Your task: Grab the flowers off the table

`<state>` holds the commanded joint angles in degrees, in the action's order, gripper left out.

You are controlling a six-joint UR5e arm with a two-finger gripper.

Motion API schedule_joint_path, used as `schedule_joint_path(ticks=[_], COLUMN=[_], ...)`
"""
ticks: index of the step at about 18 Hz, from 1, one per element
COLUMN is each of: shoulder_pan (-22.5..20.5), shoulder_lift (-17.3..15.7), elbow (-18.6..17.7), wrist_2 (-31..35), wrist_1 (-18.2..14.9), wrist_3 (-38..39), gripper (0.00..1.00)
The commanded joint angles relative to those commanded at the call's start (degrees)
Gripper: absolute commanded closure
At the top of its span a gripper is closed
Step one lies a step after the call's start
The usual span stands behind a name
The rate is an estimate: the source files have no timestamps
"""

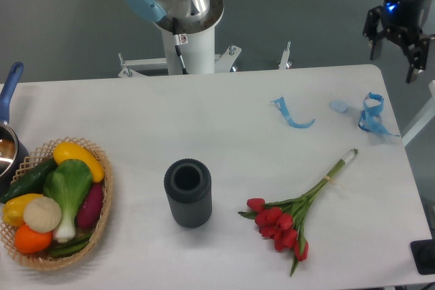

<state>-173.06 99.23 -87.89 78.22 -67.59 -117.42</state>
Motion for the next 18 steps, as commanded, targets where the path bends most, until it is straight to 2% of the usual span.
schedule_joint_path(ticks=[9,11,14,18], shoulder_pan=[0.1,0.2,0.1,2.5], shoulder_lift=[0.0,-0.3,-0.7,-0.4], elbow=[-0.2,-2.0,-2.7,-3.8], wrist_2=[-0.3,-0.4,-1.4,-2.3], wrist_1=[-0.2,0.1,0.1,0.2], wrist_3=[0.7,1.1,5.0,10.6], gripper=[0.0,0.0,0.0,0.0])
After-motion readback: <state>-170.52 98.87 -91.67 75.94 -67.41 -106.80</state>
